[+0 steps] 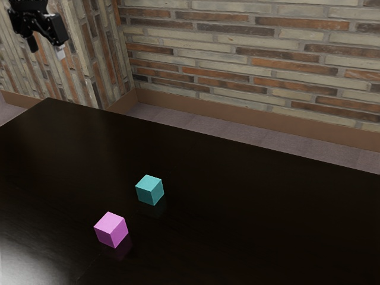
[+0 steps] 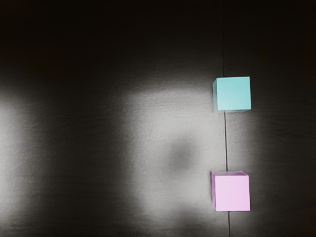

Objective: Pick up the blue block with one arm, and put the blue block on the pink block with one arm

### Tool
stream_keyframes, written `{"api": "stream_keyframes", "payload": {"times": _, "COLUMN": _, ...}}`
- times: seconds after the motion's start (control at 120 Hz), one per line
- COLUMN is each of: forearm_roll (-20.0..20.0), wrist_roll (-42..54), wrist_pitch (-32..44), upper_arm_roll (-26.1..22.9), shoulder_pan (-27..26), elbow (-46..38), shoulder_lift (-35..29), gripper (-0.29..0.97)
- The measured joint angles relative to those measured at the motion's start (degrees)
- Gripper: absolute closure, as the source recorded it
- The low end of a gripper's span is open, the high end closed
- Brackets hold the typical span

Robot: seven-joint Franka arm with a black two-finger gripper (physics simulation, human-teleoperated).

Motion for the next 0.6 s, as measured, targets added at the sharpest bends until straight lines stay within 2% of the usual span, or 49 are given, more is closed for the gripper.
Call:
{"api": "stream_keyframes", "payload": {"times": 0.2, "forearm_roll": -0.1, "wrist_roll": 0.4, "wrist_pitch": -1.1, "upper_arm_roll": 0.0, "shoulder_pan": 0.4, "elbow": -0.3, "shoulder_lift": 0.6, "gripper": 0.0}}
{"api": "stream_keyframes", "payload": {"times": 0.283, "forearm_roll": 0.1, "wrist_roll": 0.8, "wrist_pitch": -2.5, "upper_arm_roll": -1.7, "shoulder_pan": 2.2, "elbow": -5.4, "shoulder_lift": -1.0, "gripper": 0.0}}
{"api": "stream_keyframes", "payload": {"times": 0.35, "forearm_roll": -0.1, "wrist_roll": 3.6, "wrist_pitch": 3.7, "upper_arm_roll": -2.8, "shoulder_pan": 1.9, "elbow": -22.0, "shoulder_lift": -7.8, "gripper": 0.0}}
{"api": "stream_keyframes", "payload": {"times": 0.408, "forearm_roll": -0.7, "wrist_roll": 7.5, "wrist_pitch": 10.4, "upper_arm_roll": -4.4, "shoulder_pan": 0.9, "elbow": -32.0, "shoulder_lift": -10.1, "gripper": 0.0}}
{"api": "stream_keyframes", "payload": {"times": 0.517, "forearm_roll": 1.6, "wrist_roll": 14.3, "wrist_pitch": 17.7, "upper_arm_roll": -6.5, "shoulder_pan": 0.5, "elbow": -37.0, "shoulder_lift": -10.6, "gripper": 0.0}}
{"api": "stream_keyframes", "payload": {"times": 0.6, "forearm_roll": 1.8, "wrist_roll": 21.0, "wrist_pitch": 23.2, "upper_arm_roll": -7.2, "shoulder_pan": 0.3, "elbow": -38.1, "shoulder_lift": -6.7, "gripper": 0.0}}
